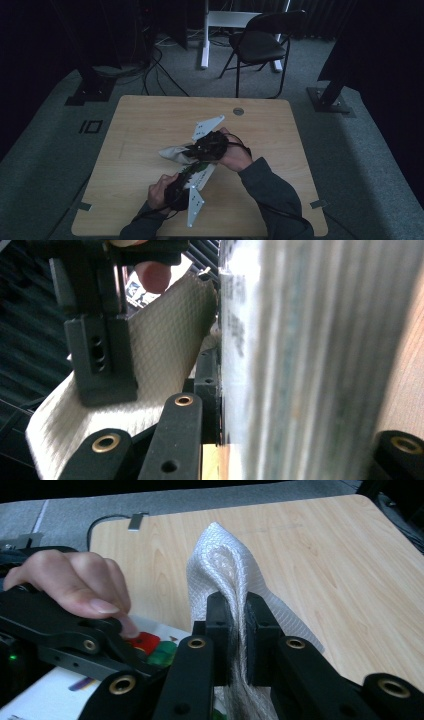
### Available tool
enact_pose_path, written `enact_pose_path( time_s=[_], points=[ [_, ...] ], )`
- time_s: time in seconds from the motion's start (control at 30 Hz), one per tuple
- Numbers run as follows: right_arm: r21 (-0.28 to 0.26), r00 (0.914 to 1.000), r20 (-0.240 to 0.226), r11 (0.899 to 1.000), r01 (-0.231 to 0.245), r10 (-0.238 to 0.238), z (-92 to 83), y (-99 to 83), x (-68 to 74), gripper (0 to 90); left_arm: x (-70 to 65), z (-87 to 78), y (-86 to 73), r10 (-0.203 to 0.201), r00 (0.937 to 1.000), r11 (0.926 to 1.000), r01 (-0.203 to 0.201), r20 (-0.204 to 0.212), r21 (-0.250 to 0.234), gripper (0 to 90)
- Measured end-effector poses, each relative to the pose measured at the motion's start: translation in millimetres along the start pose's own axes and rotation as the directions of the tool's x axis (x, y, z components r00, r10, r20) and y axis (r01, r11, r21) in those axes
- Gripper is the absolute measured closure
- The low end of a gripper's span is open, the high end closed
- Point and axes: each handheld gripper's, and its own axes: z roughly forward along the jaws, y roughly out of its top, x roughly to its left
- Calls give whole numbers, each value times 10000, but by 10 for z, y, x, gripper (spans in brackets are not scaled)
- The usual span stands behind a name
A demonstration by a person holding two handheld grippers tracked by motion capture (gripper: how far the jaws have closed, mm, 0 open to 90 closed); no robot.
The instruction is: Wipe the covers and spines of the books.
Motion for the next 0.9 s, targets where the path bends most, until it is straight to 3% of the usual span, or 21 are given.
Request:
enact_pose_path(
  time_s=[0.47, 0.9],
  points=[
    [-158, 9930, 1110, 9991, -386, 401, -172, -110, -182, 833, 5, -7, -11, -2, 10000, 10000, 2, 1, 67, 775],
    [-708, 9721, 2057, 9924, -1002, 1128, -395, -272, -347, 835, 28, -8, -37, -294, 9995, 9995, 293, 103, 79, 775]
  ],
)
